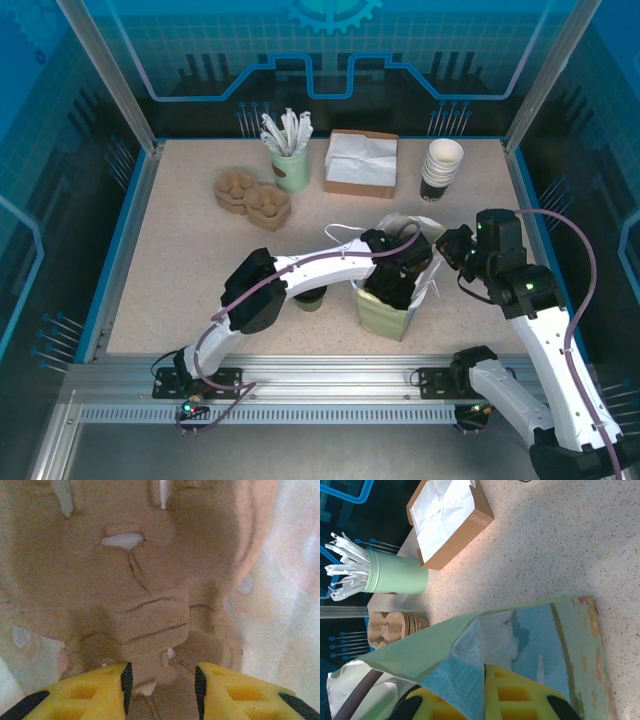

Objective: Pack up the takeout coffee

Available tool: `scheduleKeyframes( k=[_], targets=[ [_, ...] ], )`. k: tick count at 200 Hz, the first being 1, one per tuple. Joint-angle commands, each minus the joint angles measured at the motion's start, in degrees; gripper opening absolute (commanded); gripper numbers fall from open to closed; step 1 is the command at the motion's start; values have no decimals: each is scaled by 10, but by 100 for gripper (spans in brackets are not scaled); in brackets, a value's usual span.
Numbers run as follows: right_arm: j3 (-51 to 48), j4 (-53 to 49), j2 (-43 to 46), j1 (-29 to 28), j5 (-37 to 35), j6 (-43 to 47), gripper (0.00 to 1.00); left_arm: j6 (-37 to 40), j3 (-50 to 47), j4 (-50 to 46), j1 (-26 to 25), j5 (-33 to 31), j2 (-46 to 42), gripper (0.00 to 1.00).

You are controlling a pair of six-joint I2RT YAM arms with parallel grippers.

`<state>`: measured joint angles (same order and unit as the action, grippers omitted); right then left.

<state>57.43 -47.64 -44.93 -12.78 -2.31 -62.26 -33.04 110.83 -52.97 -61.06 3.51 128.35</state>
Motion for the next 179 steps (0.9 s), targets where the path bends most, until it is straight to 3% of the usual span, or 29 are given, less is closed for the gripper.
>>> scheduleKeyframes(
  k=[1,129,179],
  targets=[
    [3,43,11,-7,15,22,0,-13,-16,6,2,20,20,40],
    [-12,68,16,-6,42,33,0,-25,-36,42,6,30,70,40],
    [0,68,18,-6,49,35,0,-24,-32,29,10,8,44,40]
  ],
)
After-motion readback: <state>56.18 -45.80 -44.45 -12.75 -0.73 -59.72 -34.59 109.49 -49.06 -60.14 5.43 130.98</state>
